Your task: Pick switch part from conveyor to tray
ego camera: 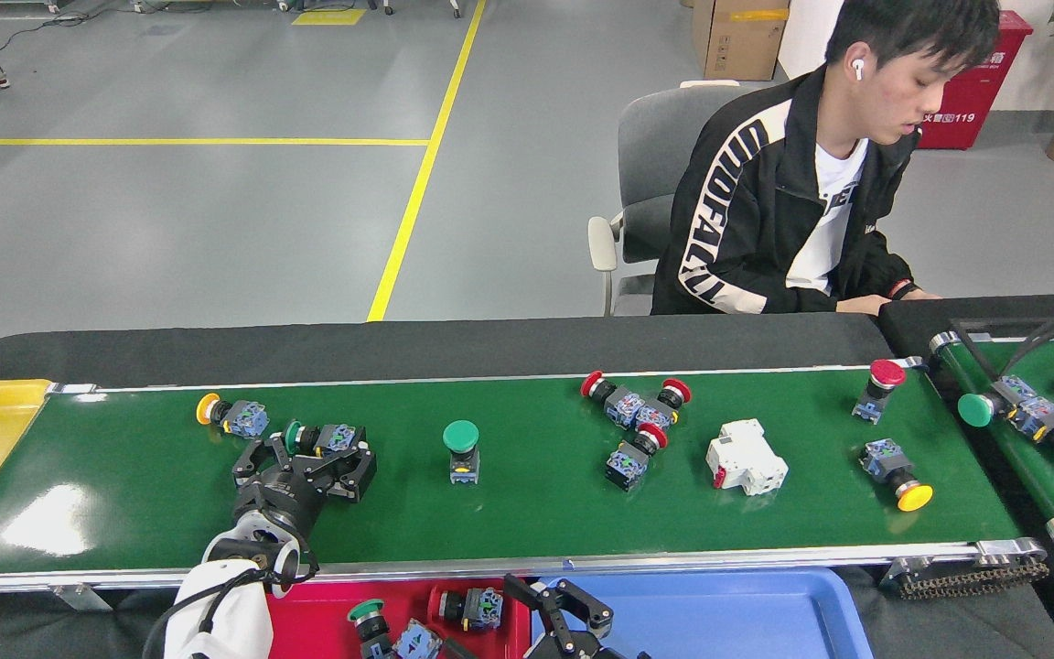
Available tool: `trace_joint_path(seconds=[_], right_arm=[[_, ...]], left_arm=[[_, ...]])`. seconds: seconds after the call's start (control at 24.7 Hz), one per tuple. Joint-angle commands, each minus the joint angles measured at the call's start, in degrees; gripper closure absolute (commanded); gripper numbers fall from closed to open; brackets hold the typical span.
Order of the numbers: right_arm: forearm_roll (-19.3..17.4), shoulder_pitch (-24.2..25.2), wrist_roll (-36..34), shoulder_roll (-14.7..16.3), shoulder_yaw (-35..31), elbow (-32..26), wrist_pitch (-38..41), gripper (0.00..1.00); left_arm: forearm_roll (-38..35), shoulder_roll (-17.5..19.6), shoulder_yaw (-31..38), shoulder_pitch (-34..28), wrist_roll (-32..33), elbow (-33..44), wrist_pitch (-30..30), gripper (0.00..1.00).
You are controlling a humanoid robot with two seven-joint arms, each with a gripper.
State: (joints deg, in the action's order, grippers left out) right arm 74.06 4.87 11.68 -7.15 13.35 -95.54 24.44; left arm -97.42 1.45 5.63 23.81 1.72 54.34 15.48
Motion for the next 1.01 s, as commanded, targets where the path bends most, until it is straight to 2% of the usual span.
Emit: trace_joint_path(seconds=[0.0,0.16,0.2,0.32,0.36,0.4,0.45,0.53,0.69,0.77,0.97], right_arm=[[-0.23,-0.39,-0.08,-0.41,-5.18,-1.58,-4.14,0.03],[-0.23,2.43,-0.34,-0.24,-14.41,-4.75,-7.65,0.03],[-0.23,5.32,-1.74,-0.24,-16.95,-5.89,-7.65,0.04],[0.12,9.46,-6.41,0.38,-17.92,-5.89,-7.74,0.08],[0.12,9.81,-6.49,0.91,-17.92,-5.89,-7.83,0.09],[0.12,9.72,-6.49,0.64,-17.92,-5.89,-8.01,0.09],[0.20,9.19,-6.41,0.64,-17.92,-5.80,-8.79,0.09],[0.73,7.52,-6.23,0.91,-17.57,-5.10,-11.52,0.08],[5.48,-1.09,-5.70,0.64,-11.51,3.42,-18.99,0.08],[5.74,-4.87,-5.70,1.08,-8.61,7.29,-23.65,0.06],[5.83,-12.69,-5.79,0.99,-2.81,16.34,-30.68,0.07]], left_arm=[[1.35,0.74,0.69,-0.96,-0.67,4.02,2.45,0.82],[7.51,4.52,1.31,-11.85,-0.67,19.32,6.85,0.82],[9.35,5.58,1.31,-16.94,-0.67,25.10,7.90,0.81],[11.55,7.69,1.57,-29.96,-0.84,37.33,10.45,0.79],[11.46,8.04,1.40,-35.84,-2.07,42.07,12.12,0.74],[11.46,8.13,0.96,-39.09,-3.13,44.45,13.44,0.58],[11.20,7.86,0.96,-40.94,-3.48,45.50,14.05,0.37],[10.84,8.30,0.78,-41.30,-3.57,45.77,15.20,0.00],[10.58,8.30,1.49,-40.68,-3.57,45.24,15.11,0.00],[10.84,7.69,2.63,-40.51,-3.57,45.33,13.97,0.00],[11.11,0.75,12.29,-40.42,-2.87,45.77,6.85,0.00]])
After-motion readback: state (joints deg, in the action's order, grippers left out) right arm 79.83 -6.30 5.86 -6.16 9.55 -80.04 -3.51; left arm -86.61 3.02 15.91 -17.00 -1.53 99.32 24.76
